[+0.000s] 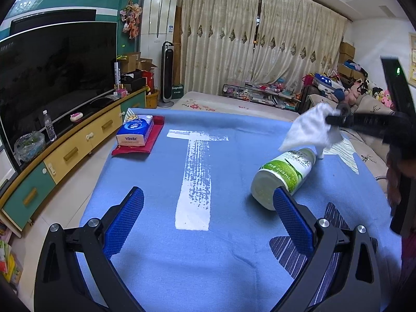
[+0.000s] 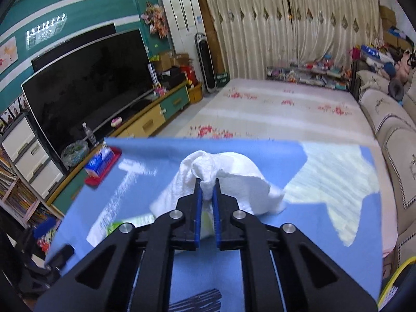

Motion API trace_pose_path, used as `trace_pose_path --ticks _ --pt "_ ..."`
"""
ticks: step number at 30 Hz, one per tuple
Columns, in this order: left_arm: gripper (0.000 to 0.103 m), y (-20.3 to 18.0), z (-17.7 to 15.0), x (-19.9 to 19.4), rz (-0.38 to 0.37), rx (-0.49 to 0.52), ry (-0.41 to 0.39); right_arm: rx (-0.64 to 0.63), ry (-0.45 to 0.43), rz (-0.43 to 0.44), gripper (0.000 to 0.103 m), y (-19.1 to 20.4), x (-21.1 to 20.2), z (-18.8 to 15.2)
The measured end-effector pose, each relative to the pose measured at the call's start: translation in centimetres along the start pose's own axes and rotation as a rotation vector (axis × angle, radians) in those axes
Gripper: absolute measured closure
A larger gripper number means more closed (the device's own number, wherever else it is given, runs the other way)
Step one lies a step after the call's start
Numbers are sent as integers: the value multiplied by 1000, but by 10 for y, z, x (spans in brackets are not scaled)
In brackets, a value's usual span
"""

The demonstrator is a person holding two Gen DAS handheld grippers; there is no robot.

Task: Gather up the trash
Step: 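Carry the tissue to the yellow bin and release it with the right gripper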

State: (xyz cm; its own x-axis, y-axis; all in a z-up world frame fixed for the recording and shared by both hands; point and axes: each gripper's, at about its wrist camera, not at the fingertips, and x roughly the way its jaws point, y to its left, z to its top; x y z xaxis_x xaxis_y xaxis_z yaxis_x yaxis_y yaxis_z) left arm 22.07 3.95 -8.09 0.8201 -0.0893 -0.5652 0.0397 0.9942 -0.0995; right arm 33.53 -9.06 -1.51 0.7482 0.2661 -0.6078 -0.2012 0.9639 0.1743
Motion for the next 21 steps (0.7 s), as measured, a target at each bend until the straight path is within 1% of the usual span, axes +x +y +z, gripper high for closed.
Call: trace_pose_path --ticks 3,7,12,15,17,19,21 --pt "5 -1 0 -1 -2 2 0 -9 -56 -9 96 0 -21 14" --pt "5 -2 0 -1 -4 6 0 -13 -130 -17 96 -6 -60 30" --pt "5 -4 -1 -1 -6 15 -1 -26 -197 -44 96 -18 -113 33" --pt "5 -6 -2 -1 -9 23 0 -35 -216 -85 96 -33 -145 25" --pt "5 -7 -2 -1 -7 25 -2 -33 -208 -126 95 -48 -167 14" --pt "5 -8 -2 -2 -10 29 -4 -22 -200 -173 95 -65 -183 1" --pt "5 -9 -2 -4 -14 32 -6 10 -182 -250 95 -92 -203 -19"
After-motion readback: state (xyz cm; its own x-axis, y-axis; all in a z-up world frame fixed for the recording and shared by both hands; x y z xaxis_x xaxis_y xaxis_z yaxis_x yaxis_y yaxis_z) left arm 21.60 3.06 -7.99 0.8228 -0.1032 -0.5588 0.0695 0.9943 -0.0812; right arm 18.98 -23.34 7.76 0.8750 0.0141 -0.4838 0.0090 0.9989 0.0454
